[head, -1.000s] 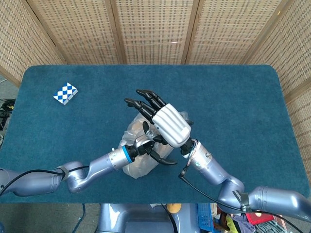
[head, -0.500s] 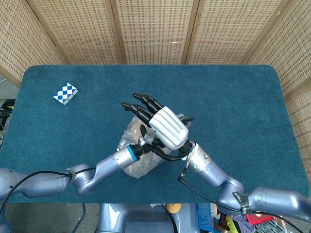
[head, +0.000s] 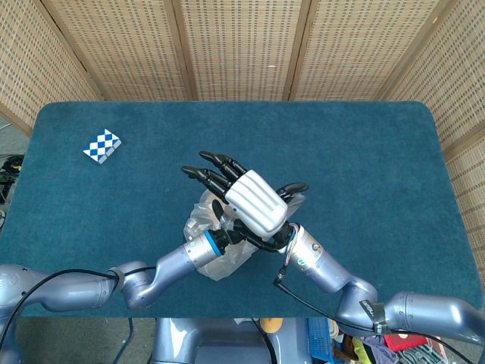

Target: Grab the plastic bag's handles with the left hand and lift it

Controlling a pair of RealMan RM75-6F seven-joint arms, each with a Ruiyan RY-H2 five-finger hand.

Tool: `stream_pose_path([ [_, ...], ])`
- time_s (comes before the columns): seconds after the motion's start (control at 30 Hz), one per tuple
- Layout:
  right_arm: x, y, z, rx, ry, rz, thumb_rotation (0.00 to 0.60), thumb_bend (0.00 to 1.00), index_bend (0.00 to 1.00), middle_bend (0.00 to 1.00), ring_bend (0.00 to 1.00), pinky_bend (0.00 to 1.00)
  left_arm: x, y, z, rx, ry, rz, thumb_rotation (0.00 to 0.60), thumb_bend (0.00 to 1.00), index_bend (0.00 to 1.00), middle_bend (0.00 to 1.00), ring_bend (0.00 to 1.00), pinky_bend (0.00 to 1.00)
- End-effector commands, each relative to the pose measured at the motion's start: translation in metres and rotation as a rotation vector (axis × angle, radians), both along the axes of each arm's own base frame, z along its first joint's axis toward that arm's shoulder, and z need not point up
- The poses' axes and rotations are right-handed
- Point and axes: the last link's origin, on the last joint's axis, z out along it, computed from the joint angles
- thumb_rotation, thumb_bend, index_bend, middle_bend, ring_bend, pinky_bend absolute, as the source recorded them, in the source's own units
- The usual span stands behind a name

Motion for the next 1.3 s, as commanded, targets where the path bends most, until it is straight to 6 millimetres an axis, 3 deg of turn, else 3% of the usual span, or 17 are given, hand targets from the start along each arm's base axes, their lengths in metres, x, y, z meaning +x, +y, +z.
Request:
stream_pose_path([
  [0.03,0.000,0.000,-0.001,-0.004,0.006,0.000,0.600,0.80,0.00,0.26,0.05,0.14,0.001,-0.001,0.000,0.006,-0.016,0.002,0.600,0.23,0.03,0.00,0.05,0.04],
  [0.27,-0.003,-0.003,0.004,-0.020,0.001,0.001,0.600,0.66,0.00,0.26,0.05,0.14,-0.002,-0.002,0.004,0.002,-0.036,0.012,0.600,0.18,0.02,0.00,0.06,0.04],
  [0.67,-0.010,-0.006,0.007,-0.026,0.008,-0.005,0.600,0.64,0.00,0.26,0.05,0.14,-0.009,-0.003,0.009,0.021,-0.011,-0.020,0.600,0.18,0.02,0.00,0.06,0.04],
  [0.87,-0.013,-0.007,0.007,-0.030,0.010,-0.009,0.600,0.63,0.00,0.26,0.05,0.14,-0.012,-0.001,0.014,0.067,-0.006,-0.039,0.600,0.00,0.00,0.00,0.06,0.05],
  [1.3,-0.013,-0.008,0.007,-0.037,0.003,-0.009,0.600,0.63,0.00,0.26,0.05,0.14,-0.015,0.000,0.013,0.100,0.023,-0.053,0.600,0.00,0.00,0.00,0.05,0.07],
])
